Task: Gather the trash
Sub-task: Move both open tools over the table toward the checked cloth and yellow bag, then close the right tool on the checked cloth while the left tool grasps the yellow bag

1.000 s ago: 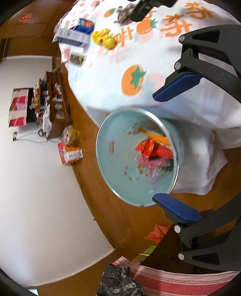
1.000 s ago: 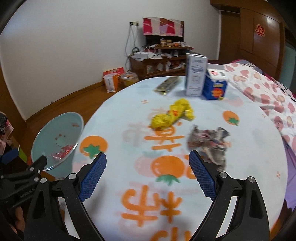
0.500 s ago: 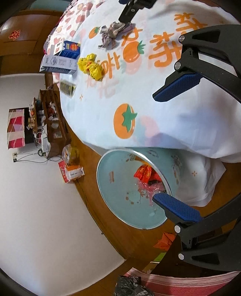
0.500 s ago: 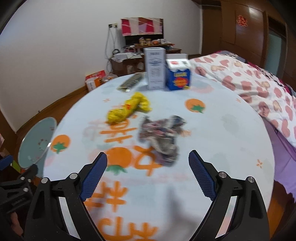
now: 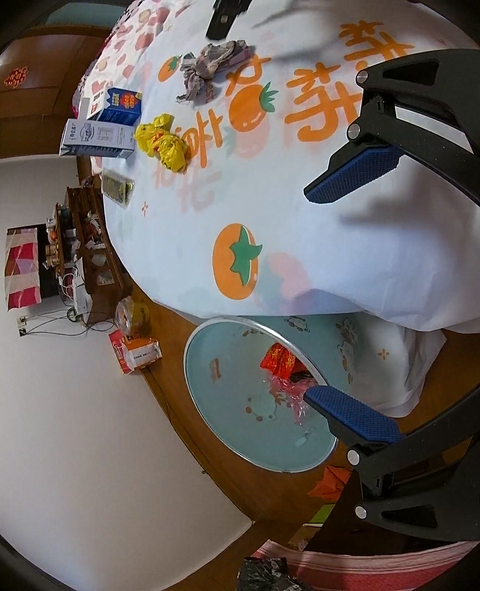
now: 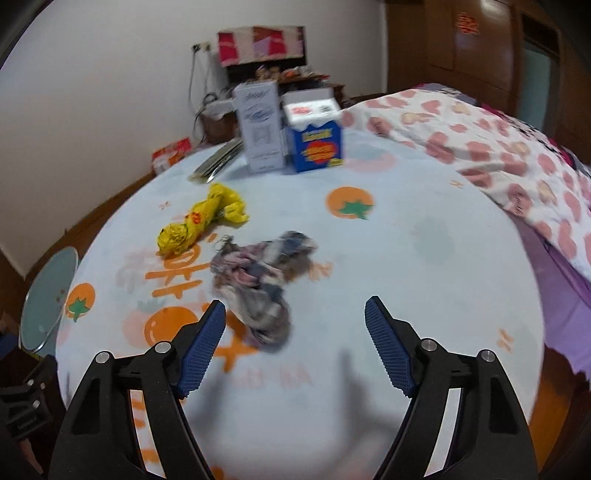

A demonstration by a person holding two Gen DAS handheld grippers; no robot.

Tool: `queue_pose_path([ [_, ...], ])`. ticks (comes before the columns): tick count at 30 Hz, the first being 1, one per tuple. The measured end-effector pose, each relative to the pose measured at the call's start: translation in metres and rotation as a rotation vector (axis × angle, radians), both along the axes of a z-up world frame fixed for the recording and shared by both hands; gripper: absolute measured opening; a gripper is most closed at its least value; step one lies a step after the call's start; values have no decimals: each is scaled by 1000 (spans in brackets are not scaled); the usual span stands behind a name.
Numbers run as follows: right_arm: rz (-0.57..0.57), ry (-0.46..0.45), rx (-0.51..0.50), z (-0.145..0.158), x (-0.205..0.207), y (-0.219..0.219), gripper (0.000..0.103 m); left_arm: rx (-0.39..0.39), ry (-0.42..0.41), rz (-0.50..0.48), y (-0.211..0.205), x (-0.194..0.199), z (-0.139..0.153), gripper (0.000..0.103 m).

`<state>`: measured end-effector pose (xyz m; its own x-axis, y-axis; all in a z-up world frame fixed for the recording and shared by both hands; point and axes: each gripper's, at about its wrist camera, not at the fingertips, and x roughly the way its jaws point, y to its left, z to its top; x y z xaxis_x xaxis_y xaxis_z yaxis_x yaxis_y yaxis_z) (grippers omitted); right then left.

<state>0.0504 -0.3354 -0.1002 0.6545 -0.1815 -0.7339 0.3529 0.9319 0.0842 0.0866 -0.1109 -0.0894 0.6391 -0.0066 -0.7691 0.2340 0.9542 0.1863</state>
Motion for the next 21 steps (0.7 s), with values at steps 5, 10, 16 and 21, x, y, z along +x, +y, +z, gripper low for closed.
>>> queue_pose_path([
  [5,32,66,-12,-17,37,7,67,10,-5,11,3,3,1,97],
  [10,67,106,2,-29,50,5,34,17,-7,7,-1,9,1,97],
  [16,40,71,-2,-23,42,-9,24,9,-22,-38,-20,18,2,97],
  [21,-42,44,-115,-10,32,-34,24,-20,-24,-90,-42,31,4,97],
])
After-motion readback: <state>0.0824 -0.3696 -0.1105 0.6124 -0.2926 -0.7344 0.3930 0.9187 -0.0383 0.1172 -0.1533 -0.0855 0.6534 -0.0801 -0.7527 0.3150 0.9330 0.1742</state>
